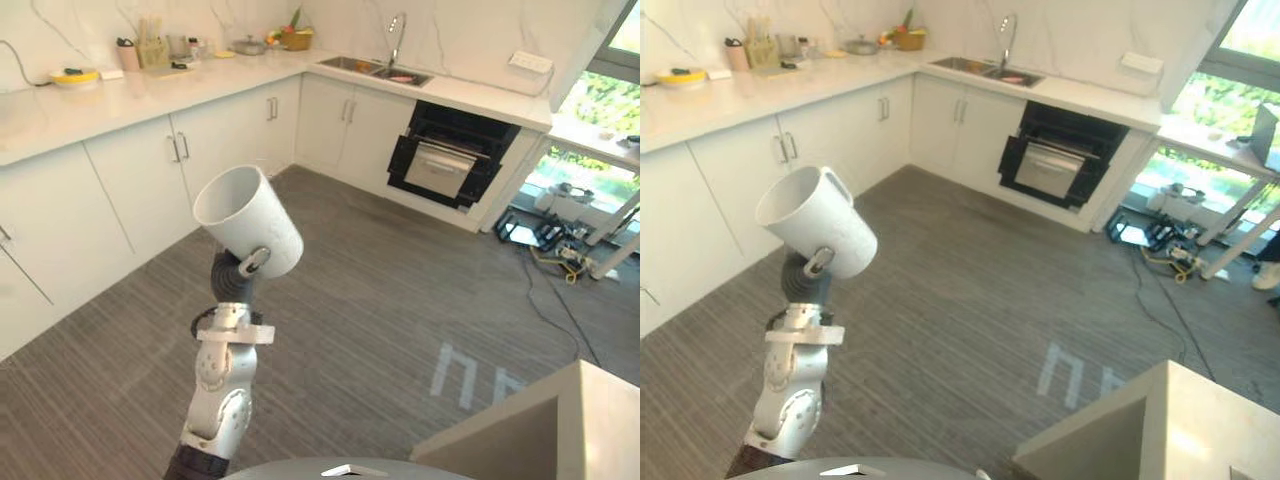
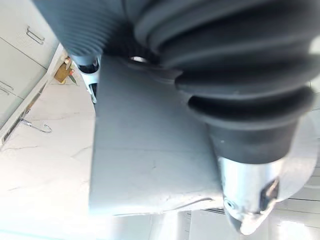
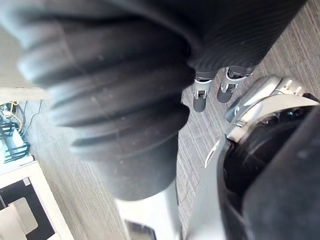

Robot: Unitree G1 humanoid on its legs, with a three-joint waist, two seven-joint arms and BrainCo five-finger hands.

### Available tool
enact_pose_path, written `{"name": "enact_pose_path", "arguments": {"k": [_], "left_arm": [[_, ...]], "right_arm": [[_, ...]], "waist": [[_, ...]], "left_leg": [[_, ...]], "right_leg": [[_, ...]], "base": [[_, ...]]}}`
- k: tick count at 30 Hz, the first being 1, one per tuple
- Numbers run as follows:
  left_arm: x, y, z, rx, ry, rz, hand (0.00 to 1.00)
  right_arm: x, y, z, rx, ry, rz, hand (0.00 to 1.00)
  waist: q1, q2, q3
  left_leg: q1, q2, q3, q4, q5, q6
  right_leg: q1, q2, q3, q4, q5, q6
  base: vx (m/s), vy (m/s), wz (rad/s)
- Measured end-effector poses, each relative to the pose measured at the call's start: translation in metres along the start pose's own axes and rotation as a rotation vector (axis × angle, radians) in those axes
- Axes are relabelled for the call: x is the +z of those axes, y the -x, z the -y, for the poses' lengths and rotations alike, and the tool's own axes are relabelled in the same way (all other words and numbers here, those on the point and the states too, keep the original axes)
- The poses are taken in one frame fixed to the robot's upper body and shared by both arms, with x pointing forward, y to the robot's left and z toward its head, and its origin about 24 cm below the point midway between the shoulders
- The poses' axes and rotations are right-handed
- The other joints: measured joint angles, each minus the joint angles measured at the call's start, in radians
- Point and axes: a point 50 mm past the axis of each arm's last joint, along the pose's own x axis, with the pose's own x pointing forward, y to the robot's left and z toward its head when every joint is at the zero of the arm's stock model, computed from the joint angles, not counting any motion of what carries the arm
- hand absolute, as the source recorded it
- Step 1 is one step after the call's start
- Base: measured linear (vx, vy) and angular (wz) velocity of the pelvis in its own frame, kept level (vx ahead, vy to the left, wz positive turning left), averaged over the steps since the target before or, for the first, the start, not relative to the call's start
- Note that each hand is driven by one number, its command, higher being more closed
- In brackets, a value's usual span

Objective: Walk over to the sink, pick up the cup, carry it to the dishwasher, place the cup inside the dishwasher, then close the dishwasher door

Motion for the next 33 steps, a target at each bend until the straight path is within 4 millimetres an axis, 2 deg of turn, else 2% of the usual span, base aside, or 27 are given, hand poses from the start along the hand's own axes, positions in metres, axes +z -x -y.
{"name": "enact_pose_path", "arguments": {"k": [1, 2, 3, 4, 5, 7, 9, 10, 12, 13, 14, 15, 16, 17, 18, 19, 20, 21, 22, 23, 24, 25, 27, 28, 30, 32, 33], "left_arm": [[0.003, 0.003, -0.003, 0.014, 0.012, 0.007, 1.00], [0.007, 0.007, -0.007, 0.024, 0.033, 0.016, 1.00], [0.006, 0.011, -0.010, 0.047, 0.039, 0.008, 1.00], [0.005, 0.018, -0.014, 0.077, 0.043, -0.008, 1.00], [0.003, 0.021, -0.016, 0.093, 0.045, -0.017, 1.00], [-0.001, 0.029, -0.025, 0.112, 0.029, -0.051, 1.00], [-0.004, 0.032, -0.035, 0.133, 0.017, -0.071, 1.00], [-0.006, 0.036, -0.041, 0.156, 0.005, -0.084, 1.00], [-0.011, 0.044, -0.049, 0.201, -0.007, -0.110, 1.00], [-0.013, 0.048, -0.059, 0.240, -0.028, -0.125, 1.00], [-0.011, 0.051, -0.063, 0.255, -0.043, -0.126, 1.00], [-0.011, 0.055, -0.067, 0.263, -0.055, -0.133, 1.00], [-0.013, 0.058, -0.069, 0.251, -0.065, -0.159, 1.00], [-0.014, 0.059, -0.070, 0.241, -0.072, -0.179, 1.00], [-0.014, 0.058, -0.070, 0.216, -0.077, -0.192, 1.00], [-0.014, 0.053, -0.067, 0.183, -0.074, -0.186, 1.00], [-0.014, 0.046, -0.064, 0.145, -0.069, -0.168, 1.00], [-0.009, 0.039, -0.057, 0.106, -0.060, -0.138, 1.00], [-0.006, 0.036, -0.054, 0.087, -0.059, -0.127, 1.00], [-0.004, 0.034, -0.049, 0.053, -0.058, -0.122, 1.00], [-0.003, 0.032, -0.042, 0.026, -0.046, -0.120, 1.00], [-0.004, 0.031, -0.038, 0.011, -0.037, -0.119, 1.00], [-0.010, 0.023, -0.023, -0.054, -0.004, -0.125, 1.00], [-0.011, 0.021, -0.020, -0.070, -0.007, -0.125, 1.00], [-0.015, 0.009, -0.011, -0.118, 0.005, -0.122, 1.00], [-0.018, 0.002, -0.007, -0.138, 0.018, -0.116, 1.00], [-0.018, 0.003, -0.007, -0.141, 0.023, -0.115, 1.00]], "right_arm": [[0.002, 0.000, -0.001, 0.021, -0.008, 0.001, 0.00], [0.003, 0.000, -0.002, 0.057, -0.006, -0.006, 0.00], [0.007, -0.001, -0.002, 0.077, 0.025, -0.015, 0.00], [0.014, -0.003, -0.003, 0.101, 0.057, -0.018, 0.00], [0.016, -0.003, -0.002, 0.100, 0.064, -0.016, 0.00], [0.022, -0.003, 0.000, 0.097, 0.069, -0.010, 0.00], [0.031, -0.006, -0.003, 0.108, 0.080, 0.006, 0.00], [0.038, -0.008, -0.002, 0.109, 0.092, 0.015, 0.00], [0.047, -0.009, 0.002, 0.093, 0.103, 0.022, 0.00], [0.051, -0.013, -0.003, 0.104, 0.096, 0.039, 0.00], [0.048, -0.013, -0.005, 0.109, 0.091, 0.033, 0.00], [0.044, -0.013, -0.006, 0.115, 0.082, 0.021, 0.00], [0.042, -0.015, -0.007, 0.112, 0.076, 0.011, 0.00], [0.037, -0.014, -0.006, 0.107, 0.068, -0.001, 0.00], [0.029, -0.012, -0.003, 0.096, 0.053, -0.014, 0.00], [0.032, -0.012, -0.004, 0.100, 0.059, 0.003, 0.00], [0.035, -0.011, -0.001, 0.093, 0.056, 0.033, 0.00], [0.038, -0.011, -0.002, 0.096, 0.046, 0.063, 0.00], [0.039, -0.012, -0.004, 0.103, 0.051, 0.076, 0.00], [0.040, -0.013, -0.010, 0.125, 0.058, 0.099, 0.00], [0.041, -0.014, -0.016, 0.147, 0.066, 0.119, 0.00], [0.041, -0.014, -0.018, 0.154, 0.066, 0.127, 0.00], [0.046, -0.015, -0.027, 0.187, 0.053, 0.174, 0.00], [0.047, -0.014, -0.027, 0.190, 0.044, 0.186, 0.00], [0.046, -0.014, -0.029, 0.192, -0.012, 0.214, 0.00], [0.048, -0.014, -0.032, 0.198, -0.045, 0.245, 0.00], [0.044, -0.012, -0.028, 0.175, -0.091, 0.271, 0.00]], "waist": [[0.006, 0.004, 0.002], [0.017, 0.024, 0.015], [0.021, 0.026, 0.018], [0.030, 0.039, 0.022], [0.035, 0.047, 0.026], [0.042, 0.058, 0.044], [0.046, 0.048, 0.073], [0.050, 0.066, 0.089], [0.070, 0.107, 0.099], [0.087, 0.125, 0.130], [0.090, 0.112, 0.136], [0.100, 0.095, 0.140], [0.095, 0.067, 0.129], [0.093, 0.051, 0.116], [0.088, 0.015, 0.092], [0.080, 0.002, 0.083], [0.075, 0.016, 0.076], [0.079, 0.008, 0.073], [0.079, 0.010, 0.074], [0.076, 0.015, 0.076], [0.075, 0.022, 0.075], [0.074, 0.022, 0.075], [0.060, 0.023, 0.076], [0.055, 0.024, 0.077], [0.013, 0.051, 0.090], [0.004, 0.070, 0.101], [0.000, 0.062, 0.095]], "left_leg": [[-0.019, 0.033, 0.000, 0.079, -0.046, -0.011], [-0.101, 0.096, -0.037, 0.320, -0.100, -0.008], [-0.213, 0.135, -0.112, 0.555, -0.076, 0.040], [-0.301, 0.155, -0.156, 0.719, -0.056, 0.062], [-0.327, 0.155, -0.166, 0.763, -0.072, 0.055], [-0.357, 0.094, -0.157, 0.705, -0.147, 0.056], [-0.361, 0.005, -0.162, 0.493, -0.144, 0.053], [-0.360, -0.041, -0.202, 0.296, -0.091, 0.034], [-0.334, -0.067, -0.266, 0.191, 0.015, -0.006], [-0.354, -0.061, -0.283, 0.301, -0.051, -0.006], [-0.369, -0.066, -0.283, 0.357, -0.089, 0.000], [-0.408, -0.088, -0.285, 0.460, -0.126, 0.053], [-0.416, -0.114, -0.279, 0.514, -0.169, 0.124], [-0.407, -0.143, -0.263, 0.499, -0.176, 0.134], [-0.380, -0.191, -0.241, 0.452, -0.178, 0.143], [-0.350, -0.214, -0.237, 0.426, -0.178, 0.182], [-0.306, -0.231, -0.232, 0.403, -0.185, 0.200], [-0.248, -0.257, -0.214, 0.355, -0.204, 0.206], [-0.217, -0.270, -0.212, 0.329, -0.212, 0.205], [-0.146, -0.280, -0.214, 0.274, -0.217, 0.212], [-0.071, -0.281, -0.221, 0.215, -0.215, 0.219], [-0.041, -0.282, -0.228, 0.185, -0.215, 0.220], [0.067, -0.282, -0.276, 0.099, -0.221, 0.220], [0.092, -0.280, -0.294, 0.085, -0.223, 0.220], [0.186, -0.230, -0.381, 0.030, -0.249, 0.205], [0.228, -0.190, -0.414, 0.037, -0.275, 0.198], [0.266, -0.185, -0.434, 0.073, -0.313, 0.188]], "right_leg": [[0.001, 0.011, 0.007, 0.023, -0.016, -0.007], [-0.006, 0.033, 0.021, 0.079, -0.038, -0.030], [-0.014, 0.034, 0.016, 0.139, -0.080, -0.036], [-0.006, 0.034, 0.018, 0.165, -0.104, -0.039], [0.003, 0.032, 0.018, 0.168, -0.114, -0.041], [0.039, 0.007, 0.014, 0.162, -0.134, -0.023], [0.064, -0.028, 0.015, 0.143, -0.144, -0.006], [0.080, -0.040, 0.018, 0.106, -0.147, 0.002], [0.141, -0.011, 0.041, 0.022, -0.140, 0.030], [0.149, 0.018, 0.072, 0.129, -0.167, 0.049], [0.166, 0.026, 0.078, 0.146, -0.171, 0.044], [0.197, 0.013, 0.066, 0.134, -0.230, 0.022], [0.212, -0.016, 0.065, 0.118, -0.278, 0.040], [0.212, -0.046, 0.065, 0.115, -0.292, 0.046], [0.209, -0.081, 0.067, 0.152, -0.292, 0.062], [0.175, -0.108, 0.070, 0.254, -0.275, 0.086], [0.113, -0.135, 0.094, 0.419, -0.228, 0.172], [0.020, -0.162, 0.121, 0.634, -0.147, 0.235], [-0.030, -0.167, 0.149, 0.735, -0.083, 0.256], [-0.106, -0.140, 0.188, 0.892, -0.052, 0.250], [-0.170, -0.108, 0.175, 0.977, -0.061, 0.224], [-0.198, -0.097, 0.150, 0.995, -0.075, 0.198], [-0.331, -0.095, 0.026, 0.950, -0.137, 0.105], [-0.362, -0.097, 0.001, 0.914, -0.151, 0.082], [-0.431, -0.084, -0.068, 0.630, -0.151, 0.019], [-0.434, -0.051, -0.043, 0.371, -0.064, 0.029], [-0.422, -0.048, 0.005, 0.162, -0.001, 0.047]], "base": [[0.08, -0.070, -0.43], [0.11, -0.100, -0.20], [0.14, -0.065, -0.13], [0.14, -0.020, 0.01], [0.14, 0.064, 0.02], [0.18, 0.120, 0.20], [0.24, 0.224, 0.15], [0.20, 0.236, -0.06], [0.31, 0.253, -0.38], [0.46, 0.223, -0.50], [0.46, 0.082, -0.45], [0.29, 0.107, -0.22], [0.27, 0.159, -0.13], [0.34, 0.215, 0.00], [0.33, 0.138, 0.08], [0.46, 0.192, 0.09], [0.46, 0.228, -0.03], [0.54, 0.279, -0.15], [0.52, 0.217, -0.18], [0.42, 0.146, -0.07], [0.34, 0.088, 0.02], [0.43, 0.061, 0.24], [0.57, 0.037, 0.54], [0.58, -0.004, 0.83], [0.60, -0.051, 1.13], [0.64, -0.146, 0.99], [0.70, -0.200, 0.78]]}}
